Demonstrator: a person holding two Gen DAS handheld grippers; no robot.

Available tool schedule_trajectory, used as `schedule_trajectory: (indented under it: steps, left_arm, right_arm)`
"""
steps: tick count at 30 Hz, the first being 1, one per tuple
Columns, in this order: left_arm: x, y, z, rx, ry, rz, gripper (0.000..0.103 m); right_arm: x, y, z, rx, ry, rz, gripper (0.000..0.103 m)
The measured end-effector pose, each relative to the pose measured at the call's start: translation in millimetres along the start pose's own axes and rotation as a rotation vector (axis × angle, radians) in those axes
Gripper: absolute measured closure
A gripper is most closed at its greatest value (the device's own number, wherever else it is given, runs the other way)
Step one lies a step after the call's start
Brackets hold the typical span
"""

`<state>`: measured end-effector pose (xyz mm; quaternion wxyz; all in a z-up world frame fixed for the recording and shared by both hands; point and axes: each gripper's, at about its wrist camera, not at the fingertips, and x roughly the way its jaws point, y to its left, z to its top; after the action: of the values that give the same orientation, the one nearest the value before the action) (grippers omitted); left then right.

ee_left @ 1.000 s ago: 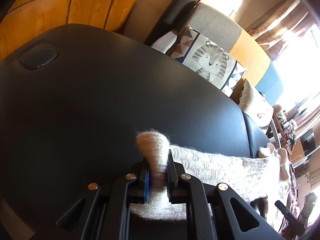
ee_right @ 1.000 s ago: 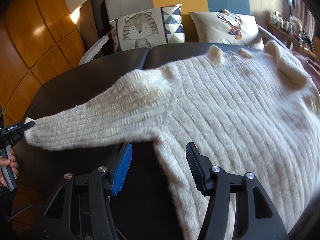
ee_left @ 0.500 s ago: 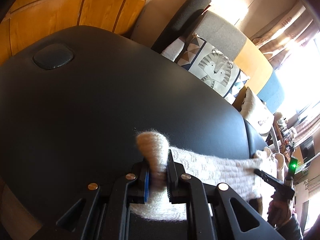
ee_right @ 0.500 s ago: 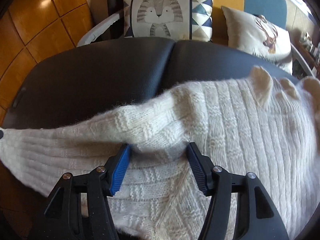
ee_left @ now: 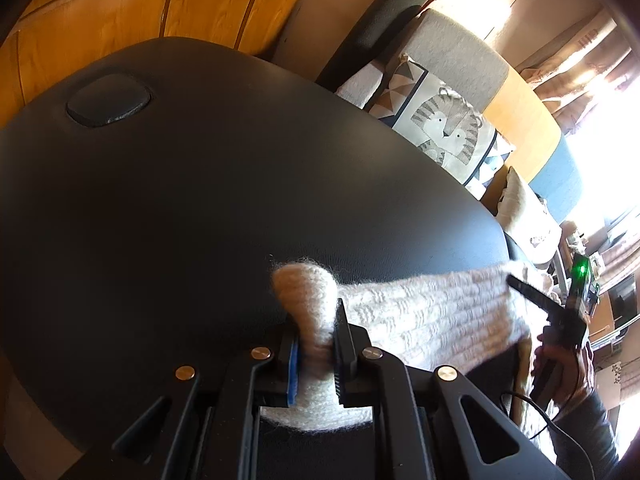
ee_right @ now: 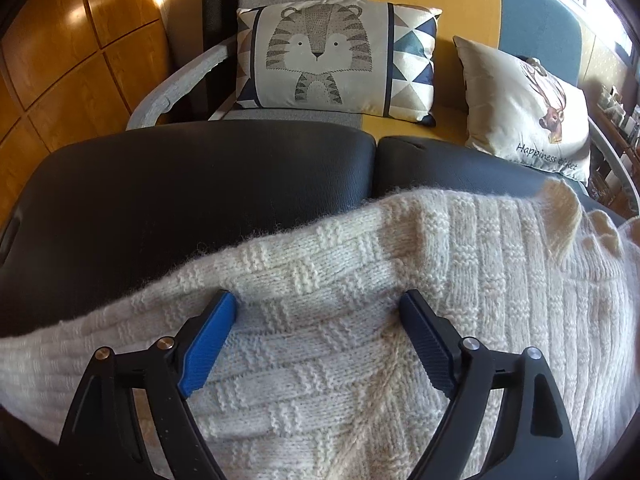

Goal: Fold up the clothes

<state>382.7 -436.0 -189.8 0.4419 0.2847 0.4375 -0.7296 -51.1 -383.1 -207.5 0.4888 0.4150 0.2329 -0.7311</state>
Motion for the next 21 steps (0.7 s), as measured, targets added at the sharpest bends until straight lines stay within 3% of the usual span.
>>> schedule_trajectory:
  steps: [5,12,16,21]
  left_arm:
    - [7.7,-2.2,-8.5,-0.022,0.02,0.007,0.09]
    - [9.1,1.1,-20.1,-0.028,0.035,0.01,0.09]
    - [8.4,3.7,-25.0,-0.031,0.041,0.007,0.09]
    - [8.3,8.9,-29.6,-0.05,0.047,0.007,0.089]
  right_arm:
    - [-9.1,-3.7,5.7,0.001,0.028,0.02,0.016]
    - [-50.3,-30.3,-30.9,-0.002,-0.008,0.036,0.016]
    - [-55.1,-36.9,-42.2,-0.019,0.008,0.058,0.016]
    - [-41.8,-31.7,-33.0,-0.051,0.025,0.105,0.016]
